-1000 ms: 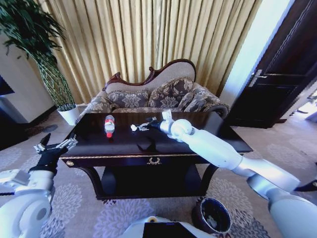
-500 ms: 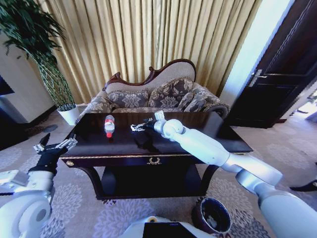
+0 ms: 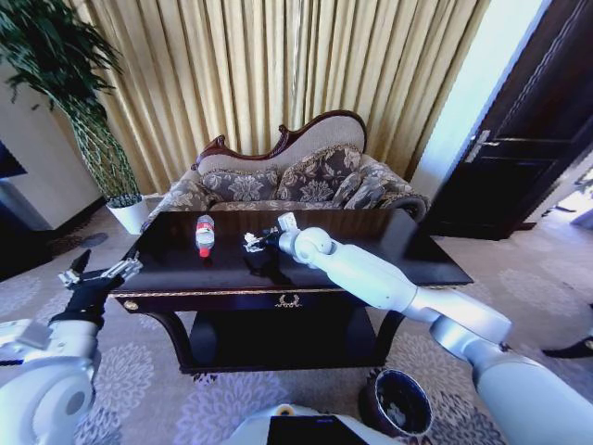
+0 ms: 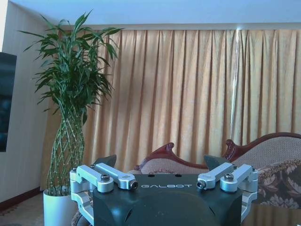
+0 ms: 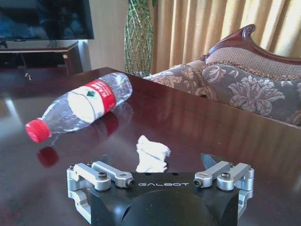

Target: Move to the front of the table and place the trash on the table into the trash bin.

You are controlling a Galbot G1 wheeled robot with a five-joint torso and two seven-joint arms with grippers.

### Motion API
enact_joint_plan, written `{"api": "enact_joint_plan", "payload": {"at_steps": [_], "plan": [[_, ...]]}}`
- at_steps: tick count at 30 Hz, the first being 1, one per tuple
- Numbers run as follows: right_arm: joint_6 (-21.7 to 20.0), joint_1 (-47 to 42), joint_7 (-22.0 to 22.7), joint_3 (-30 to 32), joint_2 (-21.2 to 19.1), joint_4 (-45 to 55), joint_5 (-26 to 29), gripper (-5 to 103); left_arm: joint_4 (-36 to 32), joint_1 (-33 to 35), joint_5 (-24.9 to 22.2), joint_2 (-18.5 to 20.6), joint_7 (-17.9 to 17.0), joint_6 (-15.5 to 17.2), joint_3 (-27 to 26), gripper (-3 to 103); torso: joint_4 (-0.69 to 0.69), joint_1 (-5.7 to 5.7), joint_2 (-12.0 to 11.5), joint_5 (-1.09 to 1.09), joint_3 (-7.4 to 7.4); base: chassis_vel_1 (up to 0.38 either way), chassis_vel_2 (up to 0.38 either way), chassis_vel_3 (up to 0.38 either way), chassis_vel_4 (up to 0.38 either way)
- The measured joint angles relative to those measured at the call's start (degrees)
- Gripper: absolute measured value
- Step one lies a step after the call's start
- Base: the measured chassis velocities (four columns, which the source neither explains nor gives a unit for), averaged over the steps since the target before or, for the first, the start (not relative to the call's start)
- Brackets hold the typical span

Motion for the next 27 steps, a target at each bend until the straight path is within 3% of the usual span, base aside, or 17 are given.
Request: {"api": "enact_joint_plan", "payload": {"at_steps": [6, 13, 15, 18, 19, 27], "plan": [[0.2, -0.3, -0.1, 0.0, -0.1, -0.7, -0.5, 98, 0.0, -0.2, 0.0, -0.2, 0.0, -0.1, 0.3, 100, 0.0, 0.0, 0.0, 0.0, 0.0, 0.0, 0.0, 0.0, 0.0], [0.3, -0.4, -0.3, -0.1, -0.3, -0.8, -0.5, 66, 0.0, -0.5, 0.0, -0.3, 0.0, -0.1, 0.6, 100, -0.01, 0.0, 0.0, 0.0, 0.0, 0.0, 0.0, 0.0, 0.0], [0.3, -0.3, -0.3, -0.2, -0.3, -0.8, -0.5, 66, 0.0, -0.5, 0.0, -0.3, 0.0, -0.2, 0.6, 100, 0.0, 0.0, 0.0, 0.0, 0.0, 0.0, 0.0, 0.0, 0.0], [0.3, 0.0, -0.3, -0.3, -0.2, -0.9, -0.5, 50, 0.2, -0.4, 0.0, -0.3, 0.0, -0.2, 0.4, 100, 0.0, 0.0, 0.0, 0.0, 0.0, 0.0, 0.0, 0.0, 0.0], [0.3, 0.0, -0.3, -0.3, -0.2, -0.9, -0.5, 50, 0.2, -0.4, 0.0, -0.3, 0.0, -0.2, 0.4, 100, 0.0, 0.0, 0.0, 0.0, 0.0, 0.0, 0.0, 0.0, 0.0], [0.5, 0.3, -0.4, -0.5, -0.6, -1.2, -0.5, 18, 0.5, -0.4, 0.0, 0.1, 0.1, -0.4, 0.1, 100, 0.0, 0.0, 0.0, 0.0, 0.0, 0.0, 0.0, 0.0, 0.0]]}}
